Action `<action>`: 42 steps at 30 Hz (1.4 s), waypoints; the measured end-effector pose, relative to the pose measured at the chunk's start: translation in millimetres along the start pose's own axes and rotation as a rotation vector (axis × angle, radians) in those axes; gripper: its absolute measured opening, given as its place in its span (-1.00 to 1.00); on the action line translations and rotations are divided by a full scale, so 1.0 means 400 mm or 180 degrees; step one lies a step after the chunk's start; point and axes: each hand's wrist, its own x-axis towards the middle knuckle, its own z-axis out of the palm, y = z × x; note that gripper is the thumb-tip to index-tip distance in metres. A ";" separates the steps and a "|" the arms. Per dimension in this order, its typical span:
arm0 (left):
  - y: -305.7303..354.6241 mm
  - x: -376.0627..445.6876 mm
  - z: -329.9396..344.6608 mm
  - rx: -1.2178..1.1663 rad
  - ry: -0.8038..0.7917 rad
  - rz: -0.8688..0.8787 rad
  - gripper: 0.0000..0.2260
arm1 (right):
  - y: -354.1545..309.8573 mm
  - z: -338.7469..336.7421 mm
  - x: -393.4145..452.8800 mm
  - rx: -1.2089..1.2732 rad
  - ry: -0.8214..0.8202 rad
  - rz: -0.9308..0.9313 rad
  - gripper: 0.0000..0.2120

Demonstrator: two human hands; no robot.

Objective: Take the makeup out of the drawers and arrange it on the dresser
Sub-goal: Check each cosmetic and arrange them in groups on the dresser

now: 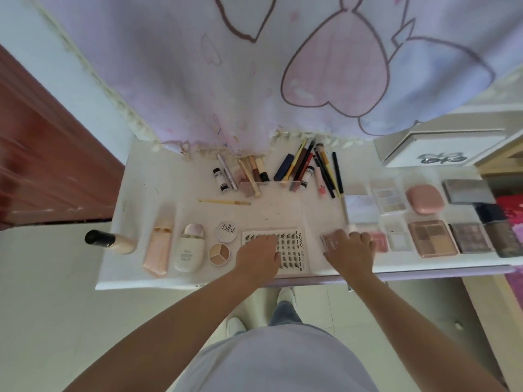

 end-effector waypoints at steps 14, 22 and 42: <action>0.057 0.080 -0.305 -0.1925 -0.0372 0.1019 -0.68 | -0.007 -0.353 -0.006 0.2318 0.0135 -0.1724 -0.64; 0.050 0.039 -0.583 -0.2888 -0.0063 0.1515 -0.64 | -0.097 -0.608 0.014 0.2253 0.0637 -0.2587 -0.60; -0.035 0.005 -0.637 -0.3477 0.0811 0.1527 -0.59 | -0.208 -0.709 -0.007 0.1064 0.1271 -0.3708 -0.70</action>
